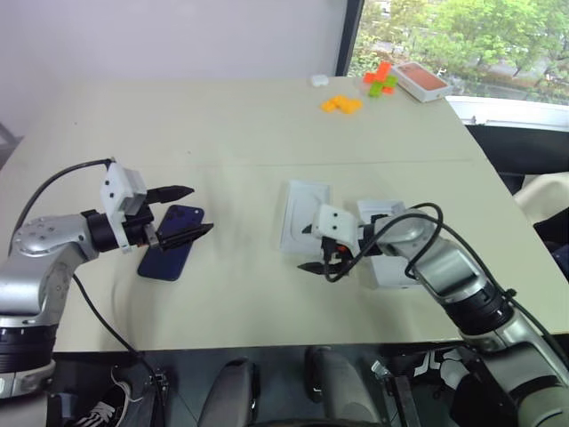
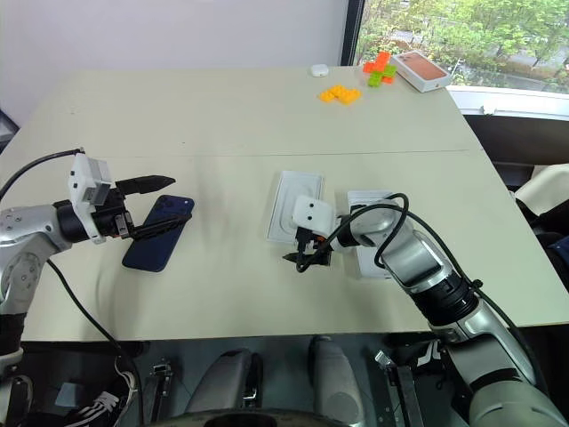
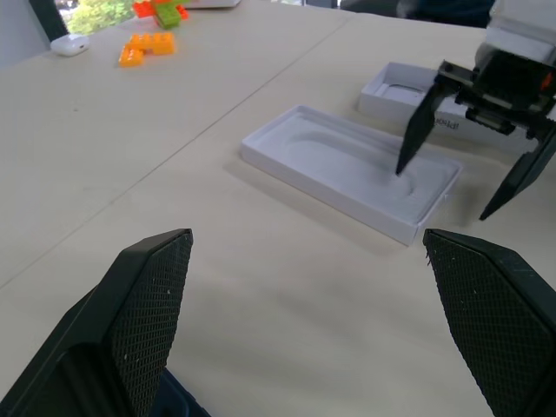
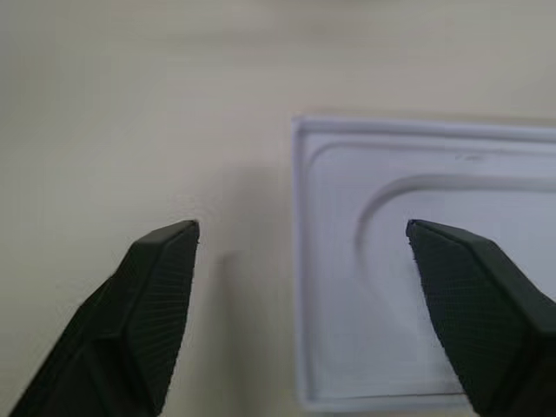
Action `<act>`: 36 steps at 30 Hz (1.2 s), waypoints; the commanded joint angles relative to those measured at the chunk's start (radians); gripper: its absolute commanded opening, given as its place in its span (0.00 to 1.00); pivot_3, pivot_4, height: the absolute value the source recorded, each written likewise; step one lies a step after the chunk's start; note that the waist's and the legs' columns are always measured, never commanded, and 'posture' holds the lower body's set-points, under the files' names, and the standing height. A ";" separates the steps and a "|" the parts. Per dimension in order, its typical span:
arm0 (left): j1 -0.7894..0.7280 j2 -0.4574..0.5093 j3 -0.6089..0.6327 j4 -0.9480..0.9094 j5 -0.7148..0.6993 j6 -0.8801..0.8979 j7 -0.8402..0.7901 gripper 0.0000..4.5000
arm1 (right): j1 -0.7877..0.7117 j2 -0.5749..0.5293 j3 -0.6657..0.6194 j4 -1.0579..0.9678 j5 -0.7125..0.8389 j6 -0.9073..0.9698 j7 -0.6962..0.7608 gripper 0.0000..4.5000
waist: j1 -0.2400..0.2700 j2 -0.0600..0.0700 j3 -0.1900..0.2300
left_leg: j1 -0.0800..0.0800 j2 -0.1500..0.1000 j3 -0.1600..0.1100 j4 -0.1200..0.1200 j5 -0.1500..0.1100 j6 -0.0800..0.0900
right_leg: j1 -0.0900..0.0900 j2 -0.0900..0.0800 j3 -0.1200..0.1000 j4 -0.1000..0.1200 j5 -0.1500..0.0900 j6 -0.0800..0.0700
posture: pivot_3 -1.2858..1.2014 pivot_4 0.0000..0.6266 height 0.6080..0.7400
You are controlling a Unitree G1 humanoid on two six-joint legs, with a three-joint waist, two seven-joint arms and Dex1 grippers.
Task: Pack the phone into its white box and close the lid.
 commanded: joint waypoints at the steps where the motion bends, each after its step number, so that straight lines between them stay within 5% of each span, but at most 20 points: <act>1: -0.009 -0.003 0.010 -0.011 -0.003 -0.012 0.003 1.00 | -0.008 -0.013 0.013 -0.024 -0.027 0.000 0.000 0.91 | 0.000 0.000 0.000 | 0.000 0.000 0.000 0.000 0.000 0.000 | 0.000 0.000 0.000 0.000 0.000 0.000 | 0.52 0.24 1.00; 6: -0.007 -0.009 0.008 -0.017 -0.002 -0.012 0.007 1.00 | -0.021 -0.003 0.026 0.002 -0.067 0.011 -0.015 0.86 | 0.000 0.000 0.000 | 0.000 0.000 0.000 0.000 0.000 0.000 | 0.000 0.000 0.000 0.000 0.001 0.001 | 0.52 0.24 1.00; 14: -0.011 -0.010 0.005 -0.015 -0.001 -0.009 0.010 1.00 | -0.014 0.000 0.030 0.000 -0.081 -0.016 0.000 0.10 | -0.001 0.000 0.000 | 0.001 0.000 0.000 0.000 0.000 0.000 | 0.000 0.000 0.000 0.000 0.000 0.001 | 0.52 0.24 1.00; 36: -0.019 -0.009 -0.005 -0.008 0.002 0.002 0.013 1.00 | 0.084 -0.126 -0.095 -0.022 0.025 -0.227 0.150 0.10 | -0.001 0.000 0.000 | 0.001 0.001 0.000 0.000 0.000 0.000 | 0.001 0.001 0.000 0.000 0.000 0.001 | 0.52 0.24 1.00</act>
